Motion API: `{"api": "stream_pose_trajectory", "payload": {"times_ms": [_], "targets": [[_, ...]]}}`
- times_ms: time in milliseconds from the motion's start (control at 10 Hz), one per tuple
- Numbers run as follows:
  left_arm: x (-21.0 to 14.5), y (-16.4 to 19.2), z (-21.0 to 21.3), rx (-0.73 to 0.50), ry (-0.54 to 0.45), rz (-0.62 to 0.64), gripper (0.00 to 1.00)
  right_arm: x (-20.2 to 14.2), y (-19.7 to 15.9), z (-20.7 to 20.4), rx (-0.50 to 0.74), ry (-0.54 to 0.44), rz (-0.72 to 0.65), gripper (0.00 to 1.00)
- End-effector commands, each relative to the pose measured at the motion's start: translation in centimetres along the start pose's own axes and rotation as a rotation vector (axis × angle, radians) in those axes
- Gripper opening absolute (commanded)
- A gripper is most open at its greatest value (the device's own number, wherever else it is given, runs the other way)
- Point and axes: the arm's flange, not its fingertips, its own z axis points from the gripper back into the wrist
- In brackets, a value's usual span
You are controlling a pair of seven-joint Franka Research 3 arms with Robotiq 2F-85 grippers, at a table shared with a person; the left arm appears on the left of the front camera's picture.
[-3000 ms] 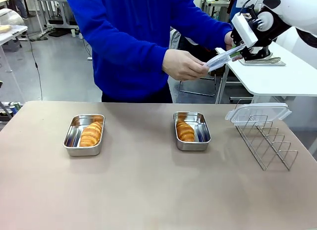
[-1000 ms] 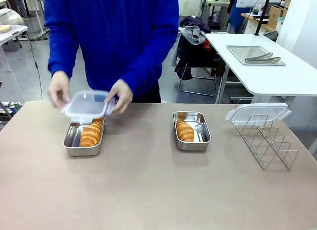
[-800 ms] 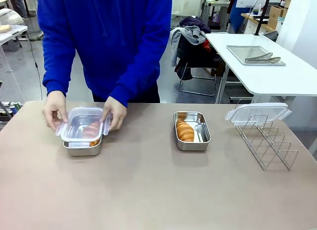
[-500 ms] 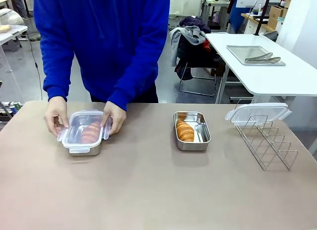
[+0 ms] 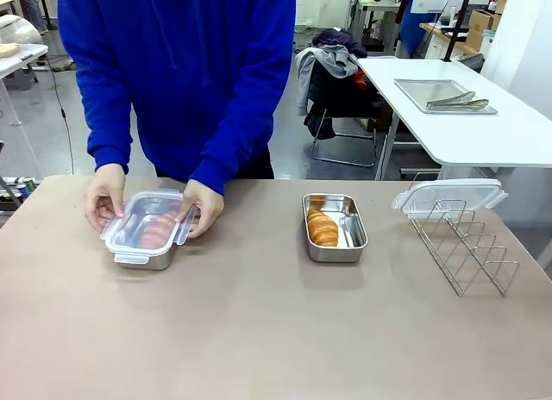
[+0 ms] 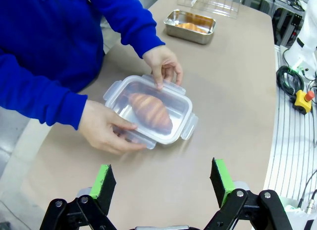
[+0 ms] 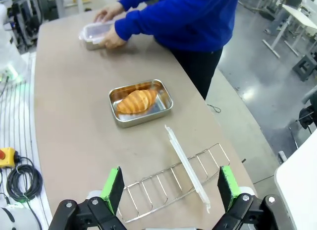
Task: Place the bread in airtight containers.
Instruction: Pick up one Airtight Container lid and hand it to the human.
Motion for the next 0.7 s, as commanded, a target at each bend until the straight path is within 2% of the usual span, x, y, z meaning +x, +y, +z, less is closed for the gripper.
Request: {"api": "stream_pose_trajectory", "payload": {"times_ms": [0,100,200,400,600], "targets": [[0.0,0.0,-0.1,0.0,-0.022,-0.022,1.0,0.0,0.0,0.0,0.0,0.0,0.0,1.0],[0.0,0.0,-0.1,0.0,-0.022,-0.022,1.0,1.4,-1.6,-2.3,-0.007,0.148,0.032,1.0],[0.0,0.0,-0.1,0.0,-0.022,-0.022,1.0,2.4,-3.0,-5.0,0.013,0.248,0.07,1.0],[0.0,0.0,-0.1,0.0,-0.022,-0.022,1.0,3.5,-4.9,-8.7,0.028,0.361,0.135,1.0],[0.0,0.0,-0.1,0.0,-0.022,-0.022,1.0,3.5,-5.3,-13.5,0.039,0.526,0.246,1.0]]}}
